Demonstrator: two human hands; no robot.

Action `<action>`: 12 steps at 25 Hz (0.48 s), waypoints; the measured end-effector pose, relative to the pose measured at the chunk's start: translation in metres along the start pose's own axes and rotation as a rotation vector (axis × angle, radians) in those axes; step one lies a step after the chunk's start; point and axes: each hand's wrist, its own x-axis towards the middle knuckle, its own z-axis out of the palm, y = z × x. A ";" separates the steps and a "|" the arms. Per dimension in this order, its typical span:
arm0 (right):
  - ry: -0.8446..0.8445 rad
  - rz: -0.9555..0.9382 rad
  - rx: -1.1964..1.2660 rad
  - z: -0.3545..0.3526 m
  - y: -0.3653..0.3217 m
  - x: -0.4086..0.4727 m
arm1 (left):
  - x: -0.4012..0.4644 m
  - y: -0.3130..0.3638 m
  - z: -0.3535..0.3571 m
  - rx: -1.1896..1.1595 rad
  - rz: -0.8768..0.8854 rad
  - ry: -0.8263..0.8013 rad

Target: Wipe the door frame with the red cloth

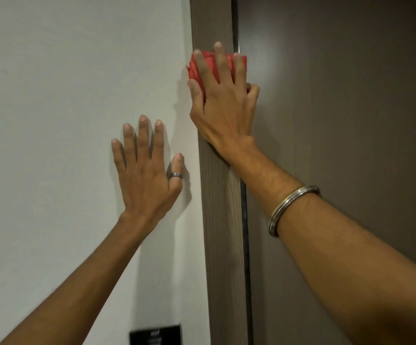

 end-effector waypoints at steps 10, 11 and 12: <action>0.003 0.103 0.007 0.025 0.003 -0.221 | -0.144 0.005 0.017 -0.032 0.099 -0.123; 0.002 0.092 -0.011 0.027 0.005 -0.240 | -0.156 0.005 0.018 -0.039 0.101 -0.134; -0.003 0.082 -0.030 0.028 0.007 -0.261 | -0.169 0.005 0.017 -0.041 0.101 -0.148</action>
